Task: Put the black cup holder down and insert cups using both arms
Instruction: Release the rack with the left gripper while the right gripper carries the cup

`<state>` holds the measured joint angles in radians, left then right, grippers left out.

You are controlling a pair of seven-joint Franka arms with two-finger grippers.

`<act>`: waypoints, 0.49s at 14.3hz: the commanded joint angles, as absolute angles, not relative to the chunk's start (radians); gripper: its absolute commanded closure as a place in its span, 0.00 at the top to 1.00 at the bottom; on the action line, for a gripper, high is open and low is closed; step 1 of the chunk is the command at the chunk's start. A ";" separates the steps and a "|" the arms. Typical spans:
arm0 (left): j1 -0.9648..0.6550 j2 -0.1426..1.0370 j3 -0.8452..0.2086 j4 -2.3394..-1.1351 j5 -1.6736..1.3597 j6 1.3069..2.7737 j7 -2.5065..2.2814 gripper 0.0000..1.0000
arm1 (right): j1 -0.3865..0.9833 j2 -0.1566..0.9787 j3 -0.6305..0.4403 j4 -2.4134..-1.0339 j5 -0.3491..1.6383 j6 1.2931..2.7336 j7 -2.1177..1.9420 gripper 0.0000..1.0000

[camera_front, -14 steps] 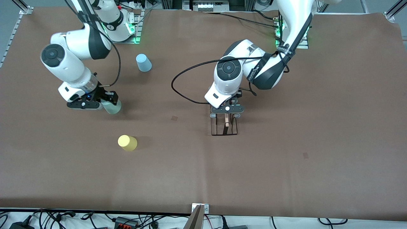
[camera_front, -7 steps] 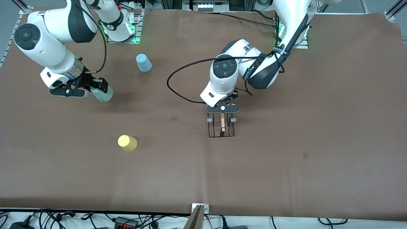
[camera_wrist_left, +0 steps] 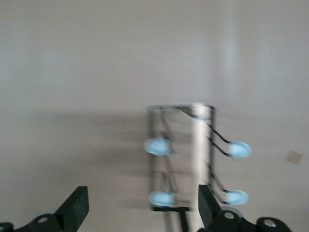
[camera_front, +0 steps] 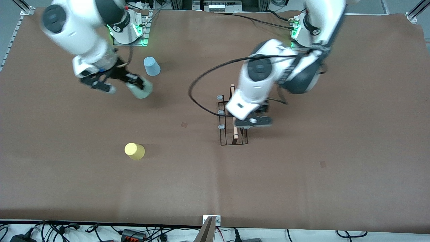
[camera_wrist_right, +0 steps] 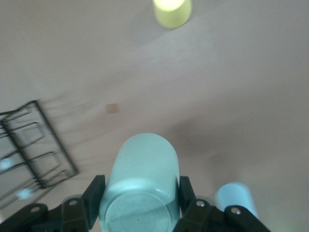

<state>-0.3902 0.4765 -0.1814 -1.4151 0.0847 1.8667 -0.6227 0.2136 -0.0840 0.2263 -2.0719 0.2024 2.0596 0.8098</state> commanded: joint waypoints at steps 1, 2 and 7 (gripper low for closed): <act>-0.272 0.397 -0.186 -1.431 0.097 1.767 -0.378 1.00 | 0.280 0.039 0.281 -1.920 0.200 2.051 1.083 0.39; -0.224 0.379 -0.184 -1.431 0.097 1.737 -0.303 1.00 | 0.325 0.084 0.282 -1.864 0.184 2.051 1.168 0.39; -0.039 0.324 -0.186 -1.445 0.097 1.651 -0.069 1.00 | 0.537 0.277 0.282 -1.710 0.014 2.135 1.538 0.39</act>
